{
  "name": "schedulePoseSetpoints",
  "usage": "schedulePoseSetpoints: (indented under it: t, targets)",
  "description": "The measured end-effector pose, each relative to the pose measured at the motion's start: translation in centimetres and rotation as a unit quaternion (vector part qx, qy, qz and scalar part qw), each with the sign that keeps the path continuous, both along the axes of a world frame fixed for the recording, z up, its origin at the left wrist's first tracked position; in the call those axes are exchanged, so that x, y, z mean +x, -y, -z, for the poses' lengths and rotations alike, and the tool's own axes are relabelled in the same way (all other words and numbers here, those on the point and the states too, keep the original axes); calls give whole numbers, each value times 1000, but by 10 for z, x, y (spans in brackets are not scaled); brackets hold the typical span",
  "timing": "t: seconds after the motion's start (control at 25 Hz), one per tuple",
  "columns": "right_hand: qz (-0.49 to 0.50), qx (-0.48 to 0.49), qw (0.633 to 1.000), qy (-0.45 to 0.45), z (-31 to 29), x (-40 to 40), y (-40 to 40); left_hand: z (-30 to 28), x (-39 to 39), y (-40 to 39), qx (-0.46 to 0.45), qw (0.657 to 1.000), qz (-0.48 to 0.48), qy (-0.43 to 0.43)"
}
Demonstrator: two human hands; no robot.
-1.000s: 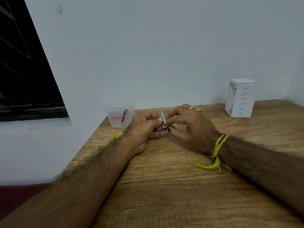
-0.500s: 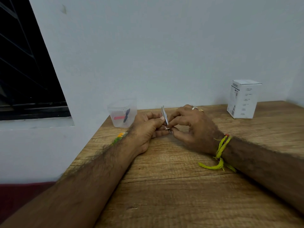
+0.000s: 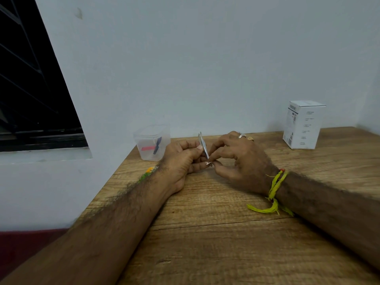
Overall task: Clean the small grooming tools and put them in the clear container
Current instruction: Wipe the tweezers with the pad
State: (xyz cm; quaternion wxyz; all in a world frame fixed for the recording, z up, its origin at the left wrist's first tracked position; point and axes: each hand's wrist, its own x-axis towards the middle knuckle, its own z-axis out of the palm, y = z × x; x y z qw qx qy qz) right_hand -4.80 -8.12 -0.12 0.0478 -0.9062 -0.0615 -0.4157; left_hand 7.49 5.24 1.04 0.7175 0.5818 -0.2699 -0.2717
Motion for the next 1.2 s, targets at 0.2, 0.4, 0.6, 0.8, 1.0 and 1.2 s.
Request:
schedulePoseSetpoints:
  t: [0.2,0.4,0.6,0.8,1.0,1.2]
  targets:
    - [-14,10,1000,-11,-1,0,0,0,1,0,-2,1000,-1,1]
    - [-12,4,1000,-6,-1,1,-3,-2,1,-1,-4,1000,-4,-4]
    - [-16,11,1000,-7,0,-1,-2,-3,-2,-1,1,1000,-4,-4]
    - [-25,15,999,-15,1,1,-1,-3,-2,-1,-1,1000,-12,-4]
    - [-24,10,1000,-16,1,2,-1,-3,-2,-2,-6,1000,-16,-9]
    - [-13,9,1000,-14,0,1,-1,-3,-2,-2,-5,1000,-16,-4]
